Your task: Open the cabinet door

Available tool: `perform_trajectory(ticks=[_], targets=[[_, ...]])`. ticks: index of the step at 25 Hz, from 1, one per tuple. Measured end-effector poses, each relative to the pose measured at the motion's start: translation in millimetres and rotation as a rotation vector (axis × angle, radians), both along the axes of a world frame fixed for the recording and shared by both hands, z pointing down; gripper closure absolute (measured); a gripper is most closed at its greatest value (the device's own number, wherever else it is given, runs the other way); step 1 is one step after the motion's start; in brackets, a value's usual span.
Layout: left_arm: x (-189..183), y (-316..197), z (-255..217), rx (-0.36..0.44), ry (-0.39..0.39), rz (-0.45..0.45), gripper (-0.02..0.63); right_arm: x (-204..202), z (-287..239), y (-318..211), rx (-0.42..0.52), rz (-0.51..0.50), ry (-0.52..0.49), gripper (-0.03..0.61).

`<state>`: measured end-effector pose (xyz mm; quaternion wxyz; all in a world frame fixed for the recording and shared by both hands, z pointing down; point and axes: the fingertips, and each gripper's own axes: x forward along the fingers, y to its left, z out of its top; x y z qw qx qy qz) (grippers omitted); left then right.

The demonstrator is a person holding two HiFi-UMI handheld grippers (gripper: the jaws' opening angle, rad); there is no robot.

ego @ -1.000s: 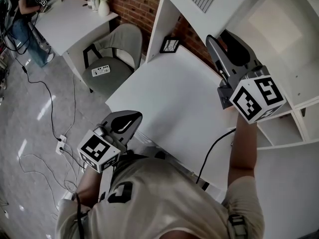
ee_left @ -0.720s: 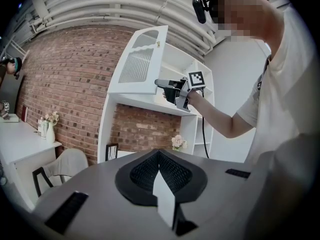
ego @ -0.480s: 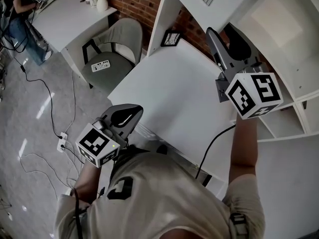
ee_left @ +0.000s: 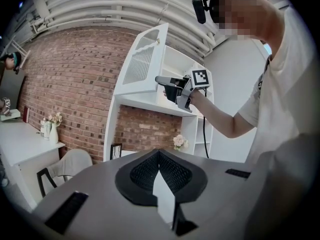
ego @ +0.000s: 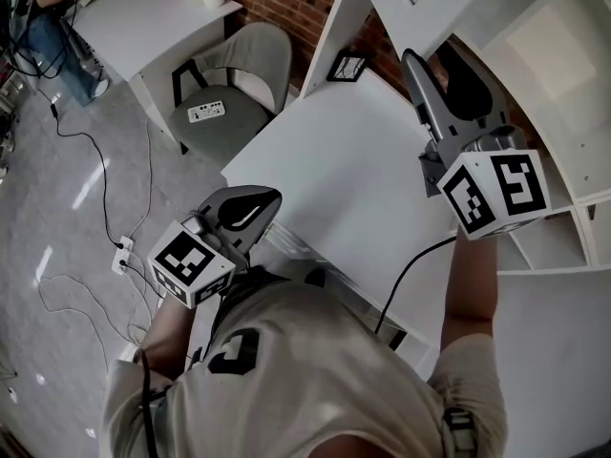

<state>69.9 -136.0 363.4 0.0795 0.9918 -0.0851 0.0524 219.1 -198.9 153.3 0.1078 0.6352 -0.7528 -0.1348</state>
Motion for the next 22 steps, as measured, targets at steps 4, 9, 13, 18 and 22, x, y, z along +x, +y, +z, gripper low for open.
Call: perform_trajectory(ticks=[4, 9, 13, 18, 22], targets=[[-12, -9, -7, 0.019, 0.010, -0.032, 0.597, 2, -10, -8, 0.042, 0.068, 0.000, 0.459], [-38, -18, 1, 0.002, -0.003, -0.096, 0.597, -3, -9, -12, 0.055, 0.060, -0.027, 0.459], [-51, -22, 4, -0.013, -0.010, -0.139, 0.597, -24, -7, -21, 0.064, 0.014, -0.006, 0.459], [-55, -25, 2, -0.005, -0.004, -0.159, 0.597, -43, -9, -31, 0.084, -0.034, -0.028, 0.457], [-61, -24, 11, -0.018, -0.009, -0.181, 0.597, -57, -4, -39, 0.099, -0.078, -0.013, 0.456]])
